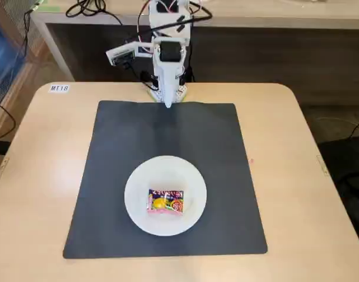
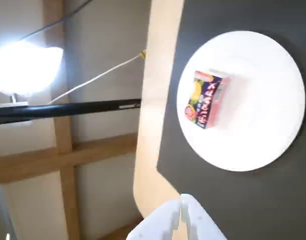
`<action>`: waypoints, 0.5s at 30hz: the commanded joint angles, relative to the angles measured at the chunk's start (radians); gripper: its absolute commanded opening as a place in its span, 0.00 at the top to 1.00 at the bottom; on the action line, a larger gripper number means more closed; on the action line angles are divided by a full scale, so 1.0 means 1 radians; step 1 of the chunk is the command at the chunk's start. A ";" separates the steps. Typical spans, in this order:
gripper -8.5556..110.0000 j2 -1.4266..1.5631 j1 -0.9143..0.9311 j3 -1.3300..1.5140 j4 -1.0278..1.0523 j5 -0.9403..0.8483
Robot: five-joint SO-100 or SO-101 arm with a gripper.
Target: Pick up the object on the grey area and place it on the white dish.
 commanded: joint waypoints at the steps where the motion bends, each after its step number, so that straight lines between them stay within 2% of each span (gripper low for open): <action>1: 0.93 0.133 0.005 0.247 -0.110 0.012; 5: 0.93 0.204 0.012 0.477 -0.225 0.008; 15: 0.93 0.244 0.025 0.749 -0.290 -0.015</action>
